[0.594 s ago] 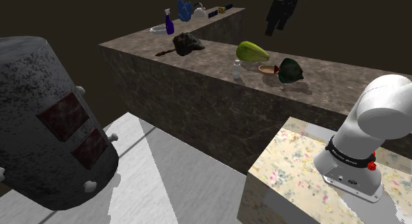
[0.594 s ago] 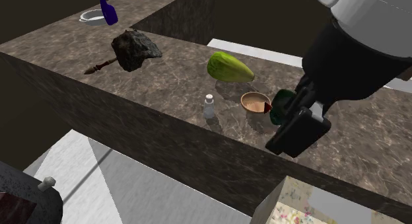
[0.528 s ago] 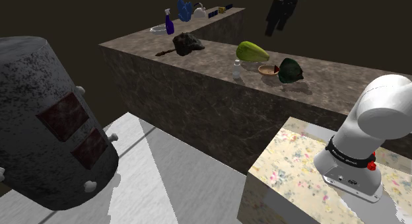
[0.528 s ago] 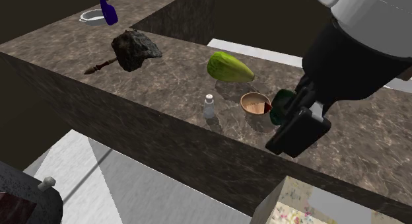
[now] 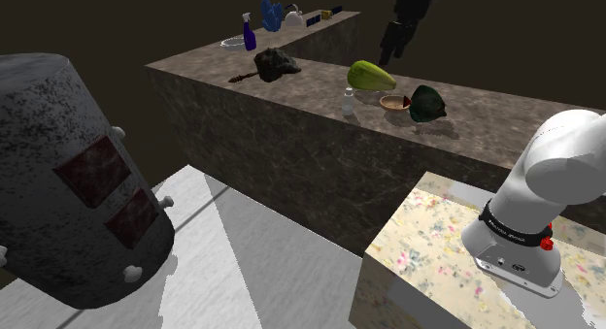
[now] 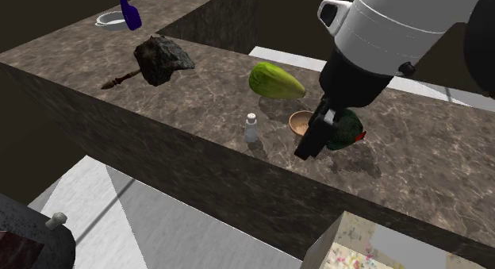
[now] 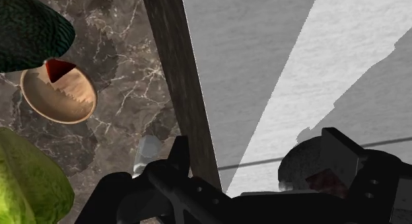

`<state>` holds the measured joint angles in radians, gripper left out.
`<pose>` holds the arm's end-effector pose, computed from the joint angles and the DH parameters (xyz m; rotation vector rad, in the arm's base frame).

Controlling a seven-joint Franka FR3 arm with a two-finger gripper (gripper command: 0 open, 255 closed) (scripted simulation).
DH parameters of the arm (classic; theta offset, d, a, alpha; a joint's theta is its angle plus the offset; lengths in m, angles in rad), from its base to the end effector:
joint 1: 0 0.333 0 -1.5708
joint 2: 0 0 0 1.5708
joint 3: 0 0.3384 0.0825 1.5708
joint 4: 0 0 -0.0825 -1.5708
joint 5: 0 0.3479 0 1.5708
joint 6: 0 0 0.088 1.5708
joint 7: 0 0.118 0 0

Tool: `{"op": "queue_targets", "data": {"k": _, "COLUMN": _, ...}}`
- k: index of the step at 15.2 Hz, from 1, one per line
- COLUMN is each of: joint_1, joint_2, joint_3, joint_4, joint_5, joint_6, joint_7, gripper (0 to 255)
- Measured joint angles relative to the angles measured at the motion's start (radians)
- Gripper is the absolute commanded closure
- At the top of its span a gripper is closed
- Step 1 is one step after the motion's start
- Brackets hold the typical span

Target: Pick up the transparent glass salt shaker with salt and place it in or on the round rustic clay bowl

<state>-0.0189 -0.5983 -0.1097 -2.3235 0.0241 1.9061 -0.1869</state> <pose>0.3390 -0.0510 0.5856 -3.0686 -0.1010 -0.2903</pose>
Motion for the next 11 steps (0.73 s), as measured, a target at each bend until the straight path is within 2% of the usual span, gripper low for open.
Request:
{"op": "queue_targets", "data": {"k": 6, "joint_1": 0.004, "joint_2": 0.166, "joint_3": -0.102, "joint_4": 0.012, "joint_5": 0.023, "joint_6": 0.153, "joint_7": -0.15, "gripper": 0}}
{"op": "queue_targets", "data": {"k": 11, "joint_1": 0.02, "joint_2": 0.342, "joint_3": -0.177, "joint_4": 0.077, "joint_5": 0.087, "joint_6": 0.253, "joint_7": -0.285, "gripper": 0}}
